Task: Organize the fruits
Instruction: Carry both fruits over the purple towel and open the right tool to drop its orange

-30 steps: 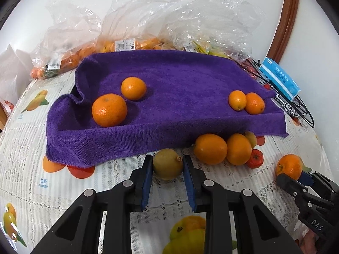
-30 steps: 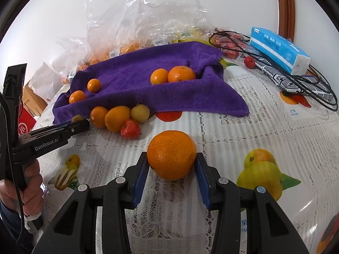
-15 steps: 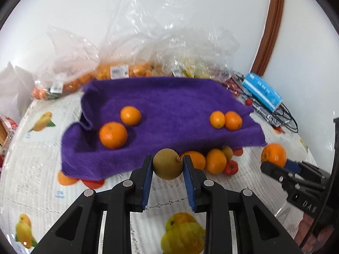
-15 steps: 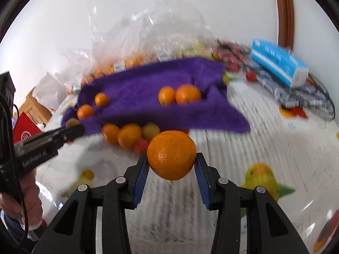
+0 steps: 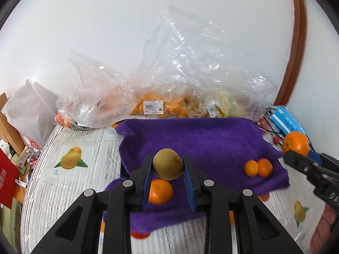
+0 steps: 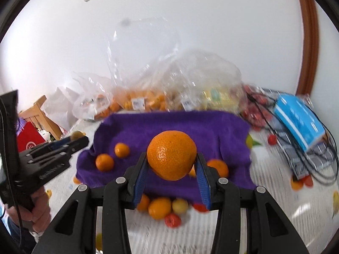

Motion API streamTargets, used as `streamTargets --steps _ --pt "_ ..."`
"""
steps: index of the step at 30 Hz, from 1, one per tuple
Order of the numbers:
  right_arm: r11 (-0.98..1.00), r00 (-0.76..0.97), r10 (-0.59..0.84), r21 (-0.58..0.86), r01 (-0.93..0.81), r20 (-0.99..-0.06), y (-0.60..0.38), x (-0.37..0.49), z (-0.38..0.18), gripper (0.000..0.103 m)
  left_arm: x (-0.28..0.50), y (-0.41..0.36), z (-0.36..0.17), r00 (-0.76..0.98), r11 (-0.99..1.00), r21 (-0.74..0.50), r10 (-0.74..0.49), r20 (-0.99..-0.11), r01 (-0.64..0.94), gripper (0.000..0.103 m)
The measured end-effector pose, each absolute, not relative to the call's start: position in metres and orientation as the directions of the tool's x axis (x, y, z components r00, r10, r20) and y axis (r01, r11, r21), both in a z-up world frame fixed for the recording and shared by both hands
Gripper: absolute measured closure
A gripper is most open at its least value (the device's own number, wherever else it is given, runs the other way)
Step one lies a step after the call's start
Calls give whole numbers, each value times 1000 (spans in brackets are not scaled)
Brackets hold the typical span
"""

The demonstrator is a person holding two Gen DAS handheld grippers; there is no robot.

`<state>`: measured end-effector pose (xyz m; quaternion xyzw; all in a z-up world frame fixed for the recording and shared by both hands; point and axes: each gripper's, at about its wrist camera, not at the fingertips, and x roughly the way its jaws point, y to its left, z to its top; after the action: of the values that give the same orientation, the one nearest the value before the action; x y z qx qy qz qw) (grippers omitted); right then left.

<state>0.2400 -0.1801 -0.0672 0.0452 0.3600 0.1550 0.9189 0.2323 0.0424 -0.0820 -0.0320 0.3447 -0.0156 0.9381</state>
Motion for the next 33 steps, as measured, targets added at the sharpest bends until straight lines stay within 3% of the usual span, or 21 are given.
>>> streamTargets --steps 7,9,21,33 --pt "923 688 384 246 -295 -616 -176 256 -87 60 237 47 -116 728 997 -79 -42 -684 -16 76" --pt "920 651 392 263 -291 -650 -176 263 -101 60 239 46 -124 713 996 -84 -47 -700 -17 76" --pt "914 649 402 320 -249 -646 -191 268 -117 60 240 44 -133 703 995 -96 -56 -709 -18 76" --pt "917 634 399 282 -282 -662 -175 266 -127 60 239 47 -132 711 992 -124 -71 -700 -23 76"
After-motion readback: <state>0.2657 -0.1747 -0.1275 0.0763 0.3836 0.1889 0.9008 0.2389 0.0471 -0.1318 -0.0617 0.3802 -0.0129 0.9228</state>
